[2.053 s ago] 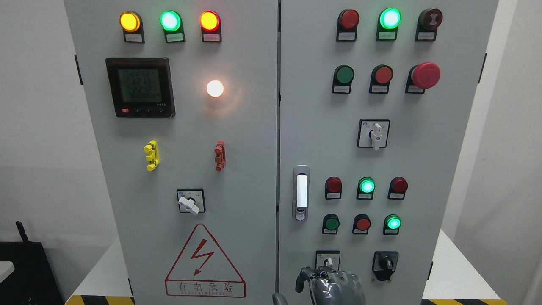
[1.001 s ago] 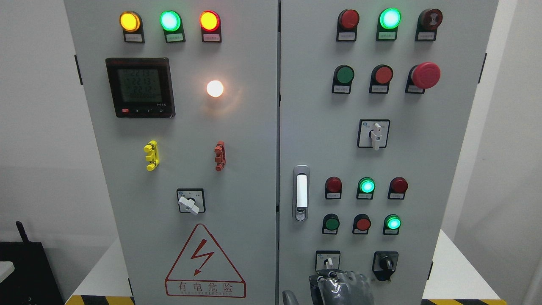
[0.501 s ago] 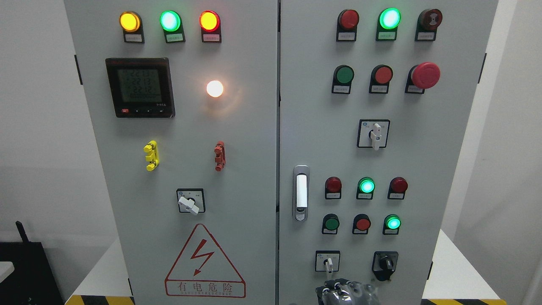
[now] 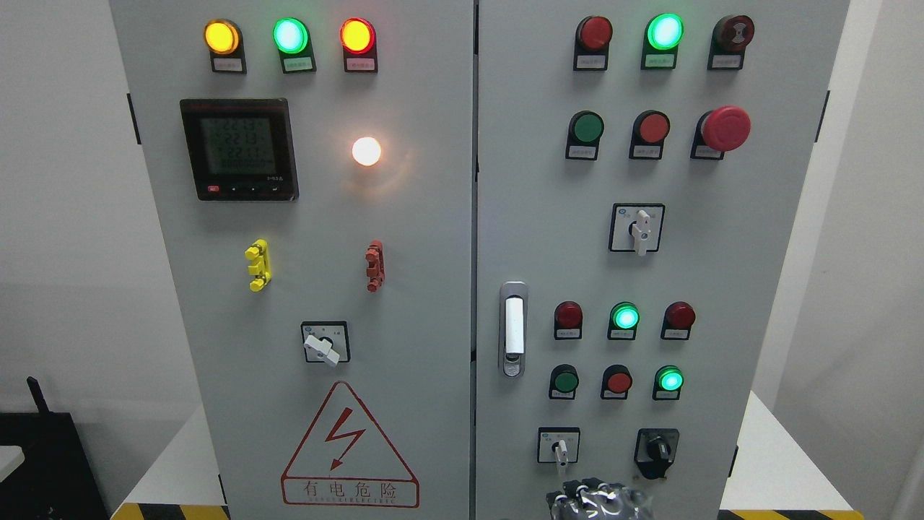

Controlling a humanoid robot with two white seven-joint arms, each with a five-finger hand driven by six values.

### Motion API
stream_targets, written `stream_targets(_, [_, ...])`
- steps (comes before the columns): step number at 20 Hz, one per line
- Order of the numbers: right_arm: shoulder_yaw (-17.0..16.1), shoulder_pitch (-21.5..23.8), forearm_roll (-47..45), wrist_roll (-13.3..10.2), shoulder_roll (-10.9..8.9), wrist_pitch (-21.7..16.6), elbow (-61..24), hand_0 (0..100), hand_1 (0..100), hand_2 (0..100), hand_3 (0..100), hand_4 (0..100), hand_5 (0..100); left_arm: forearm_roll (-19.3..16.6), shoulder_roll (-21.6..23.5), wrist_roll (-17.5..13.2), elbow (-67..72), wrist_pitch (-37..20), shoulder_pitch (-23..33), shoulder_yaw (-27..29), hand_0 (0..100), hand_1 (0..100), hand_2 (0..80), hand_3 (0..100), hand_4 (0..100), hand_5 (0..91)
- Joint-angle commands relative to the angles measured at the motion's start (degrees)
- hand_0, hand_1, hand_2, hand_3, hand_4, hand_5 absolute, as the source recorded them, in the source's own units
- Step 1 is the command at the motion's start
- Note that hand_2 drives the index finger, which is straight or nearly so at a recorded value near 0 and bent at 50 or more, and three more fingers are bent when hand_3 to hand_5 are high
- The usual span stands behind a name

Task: Release door handle

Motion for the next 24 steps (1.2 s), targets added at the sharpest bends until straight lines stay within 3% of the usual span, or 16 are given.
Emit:
stream_targets(1, [-0.12, -2.47, 1.87, 0.29, 1.29, 1.22, -1.02, 30, 0, 100, 100, 100, 95, 0.0, 0.0, 0.05, -1.76, -0.02, 1.76, 0.0, 12, 39, 0.0, 0, 0, 0.0])
stream_targets(5, [0.58, -4.22, 1.44, 2.48, 1.29, 3.41, -0.41, 30, 0, 100, 100, 100, 95, 0.0, 0.0, 0.05, -1.76, -0.02, 1.84, 0.0, 12, 39, 0.0, 0, 0, 0.0])
stream_targets(10, [1.73, -6.07, 1.0, 2.57, 1.38, 5.78, 0.92, 32, 0, 100, 100, 94, 93, 0.0, 0.0, 0.05, -1.76, -0.02, 1.85, 0.0, 12, 39, 0.0, 0, 0, 0.0])
stream_targets(16, [3.39, -8.0, 1.0, 2.75, 1.38, 7.63, 0.3, 32, 0, 100, 100, 97, 93, -0.08, 0.0, 0.05, -1.76, -0.02, 1.85, 0.0, 12, 39, 0.0, 0, 0, 0.0])
stream_targets(24, [3.66, -14.42, 0.91, 8.28, 1.65, 8.52, 0.65, 33, 0, 100, 100, 96, 93, 0.0, 0.0, 0.05, -1.76, -0.02, 1.76, 0.0, 12, 39, 0.0, 0, 0, 0.0])
